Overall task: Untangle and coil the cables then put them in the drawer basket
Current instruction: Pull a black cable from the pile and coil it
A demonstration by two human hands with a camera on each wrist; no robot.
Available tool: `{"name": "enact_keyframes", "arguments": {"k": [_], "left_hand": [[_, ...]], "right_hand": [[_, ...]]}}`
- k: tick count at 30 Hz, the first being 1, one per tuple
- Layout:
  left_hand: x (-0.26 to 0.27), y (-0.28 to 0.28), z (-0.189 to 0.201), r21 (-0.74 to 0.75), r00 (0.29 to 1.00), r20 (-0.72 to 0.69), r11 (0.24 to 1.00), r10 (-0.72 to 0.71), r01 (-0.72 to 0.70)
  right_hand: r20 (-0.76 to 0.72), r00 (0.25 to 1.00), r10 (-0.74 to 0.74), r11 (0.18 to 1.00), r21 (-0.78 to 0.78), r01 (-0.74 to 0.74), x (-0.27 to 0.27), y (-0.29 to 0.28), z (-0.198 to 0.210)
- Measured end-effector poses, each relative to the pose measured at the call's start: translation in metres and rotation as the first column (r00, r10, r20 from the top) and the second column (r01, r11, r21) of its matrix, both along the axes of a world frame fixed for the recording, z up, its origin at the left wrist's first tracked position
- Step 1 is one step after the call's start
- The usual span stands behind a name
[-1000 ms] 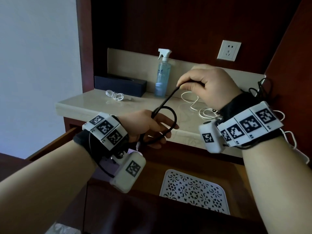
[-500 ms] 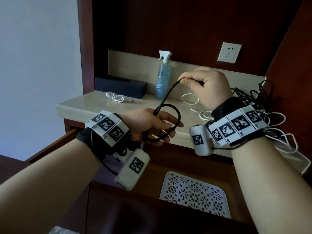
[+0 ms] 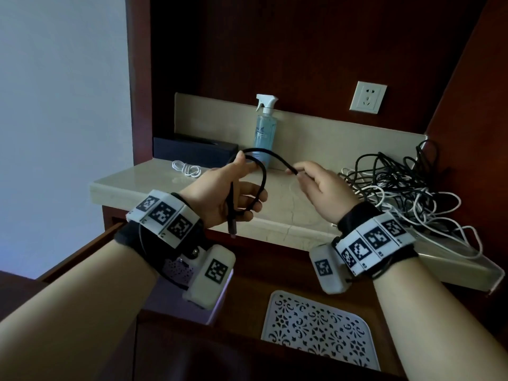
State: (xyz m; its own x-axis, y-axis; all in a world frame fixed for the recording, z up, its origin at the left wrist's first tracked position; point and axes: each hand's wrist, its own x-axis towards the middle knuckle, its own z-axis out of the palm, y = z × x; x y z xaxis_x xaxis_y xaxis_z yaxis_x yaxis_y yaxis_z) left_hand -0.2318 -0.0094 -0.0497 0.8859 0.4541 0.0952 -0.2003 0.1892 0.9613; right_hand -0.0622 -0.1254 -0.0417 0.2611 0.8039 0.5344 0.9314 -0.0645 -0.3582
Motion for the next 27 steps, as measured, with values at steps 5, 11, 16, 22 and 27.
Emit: {"name": "enact_keyframes", "arguments": {"k": [5,11,16,22,27], "left_hand": [[0.008,0.0,-0.001,-0.017,0.996,0.084,1.0,0.022,-0.021],[0.018,0.0,-0.007,-0.037,0.985,0.173,0.999,0.0,0.007],[0.025,-0.002,-0.006,-0.071,0.983,0.171,0.996,0.069,-0.058],[0.03,0.001,0.001,-0.133,0.979,0.184,0.989,0.087,-0.063],[0.019,0.019,0.005,-0.268,0.948,0.242,0.953,0.206,-0.139]], "right_hand": [[0.096,0.995,-0.019,0.997,-0.075,0.027,-0.012,0.003,-0.003],[0.087,0.994,-0.07,0.985,-0.149,0.083,-0.017,0.0,-0.009],[0.077,0.995,-0.062,0.984,-0.161,0.073,-0.021,0.0,-0.012],[0.036,0.999,0.01,0.975,-0.223,-0.002,-0.015,-0.002,-0.016],[0.108,0.994,-0.031,0.966,-0.251,0.057,0.012,-0.017,-0.015]]}}
